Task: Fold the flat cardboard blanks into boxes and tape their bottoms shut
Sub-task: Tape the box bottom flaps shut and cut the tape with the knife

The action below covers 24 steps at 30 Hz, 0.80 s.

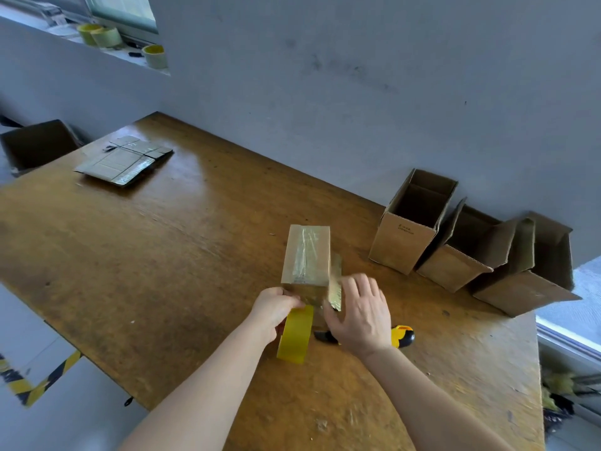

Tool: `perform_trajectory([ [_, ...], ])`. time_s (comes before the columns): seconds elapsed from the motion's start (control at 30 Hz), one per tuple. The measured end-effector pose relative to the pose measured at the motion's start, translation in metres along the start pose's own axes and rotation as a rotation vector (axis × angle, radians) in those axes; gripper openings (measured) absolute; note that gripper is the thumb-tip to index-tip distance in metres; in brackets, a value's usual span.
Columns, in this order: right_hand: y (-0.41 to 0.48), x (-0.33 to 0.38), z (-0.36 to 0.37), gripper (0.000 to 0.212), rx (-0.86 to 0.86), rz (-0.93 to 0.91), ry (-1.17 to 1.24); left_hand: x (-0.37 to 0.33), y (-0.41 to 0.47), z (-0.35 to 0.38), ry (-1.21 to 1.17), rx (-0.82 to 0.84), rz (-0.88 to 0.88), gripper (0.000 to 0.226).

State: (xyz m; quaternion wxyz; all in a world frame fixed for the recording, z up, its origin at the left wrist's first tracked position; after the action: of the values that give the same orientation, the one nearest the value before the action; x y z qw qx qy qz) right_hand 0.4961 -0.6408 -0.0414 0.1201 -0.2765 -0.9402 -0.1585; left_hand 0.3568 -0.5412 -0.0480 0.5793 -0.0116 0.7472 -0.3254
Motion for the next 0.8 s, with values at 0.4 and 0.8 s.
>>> perform_trajectory([
  [0.4,0.043,0.042,0.021,0.049,0.177,-0.15,-0.21,-0.004,0.01,0.0,0.004,0.059,-0.072,0.019],
  [0.8,0.047,0.041,0.025,0.049,0.181,-0.093,-0.195,0.0,0.015,0.013,0.373,0.254,0.023,0.019],
])
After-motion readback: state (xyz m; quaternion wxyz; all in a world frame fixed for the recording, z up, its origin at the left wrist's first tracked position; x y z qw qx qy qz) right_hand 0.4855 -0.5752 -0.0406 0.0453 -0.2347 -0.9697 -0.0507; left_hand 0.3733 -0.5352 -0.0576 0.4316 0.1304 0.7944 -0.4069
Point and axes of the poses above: each hand's wrist, its own y-axis towards the middle knuckle, its own z-axis out of the palm, x = y × z, the point moved 2 cm from there along y, towards the middle knuckle, and after that the axes turned 13 degrees about z, right-handed, at the moved point
